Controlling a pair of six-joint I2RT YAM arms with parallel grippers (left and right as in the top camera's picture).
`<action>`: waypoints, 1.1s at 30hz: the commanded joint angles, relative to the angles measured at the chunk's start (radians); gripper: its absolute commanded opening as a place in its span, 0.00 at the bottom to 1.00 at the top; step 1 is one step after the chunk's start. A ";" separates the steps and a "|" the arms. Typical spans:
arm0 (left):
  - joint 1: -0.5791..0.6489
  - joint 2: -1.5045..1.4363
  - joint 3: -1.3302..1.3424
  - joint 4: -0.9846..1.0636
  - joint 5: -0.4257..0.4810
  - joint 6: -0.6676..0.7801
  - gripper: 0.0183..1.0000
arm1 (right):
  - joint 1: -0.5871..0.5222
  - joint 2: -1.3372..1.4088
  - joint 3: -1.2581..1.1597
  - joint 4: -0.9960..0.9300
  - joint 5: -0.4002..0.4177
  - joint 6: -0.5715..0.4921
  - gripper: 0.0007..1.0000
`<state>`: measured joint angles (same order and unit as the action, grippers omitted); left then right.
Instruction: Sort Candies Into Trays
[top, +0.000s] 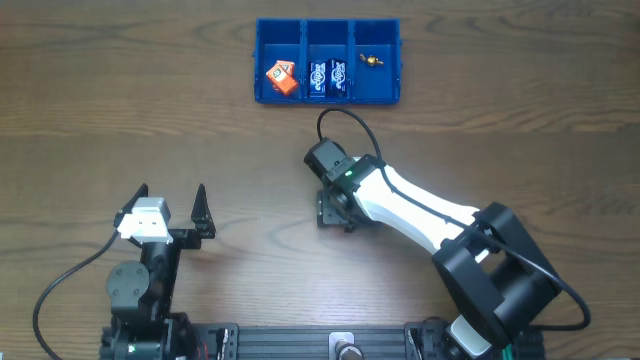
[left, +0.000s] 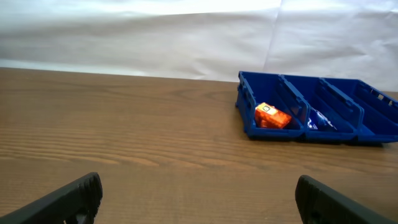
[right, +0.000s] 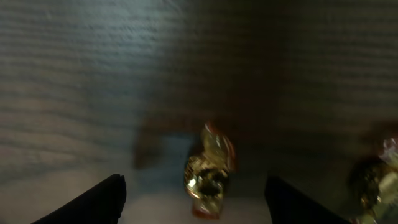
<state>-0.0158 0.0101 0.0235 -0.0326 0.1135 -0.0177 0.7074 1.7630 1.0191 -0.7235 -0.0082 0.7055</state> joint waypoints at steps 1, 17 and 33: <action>0.004 -0.005 -0.019 -0.034 0.014 0.015 1.00 | 0.001 0.026 -0.003 0.013 0.014 0.013 0.70; 0.004 -0.005 -0.019 -0.034 0.014 0.015 1.00 | -0.010 0.057 -0.004 0.013 0.043 0.030 0.50; 0.004 -0.005 -0.019 -0.034 0.014 0.015 1.00 | -0.012 -0.009 0.135 -0.127 0.105 0.023 0.14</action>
<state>-0.0158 0.0101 0.0235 -0.0326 0.1135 -0.0177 0.7036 1.7981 1.0439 -0.7773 0.0257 0.7387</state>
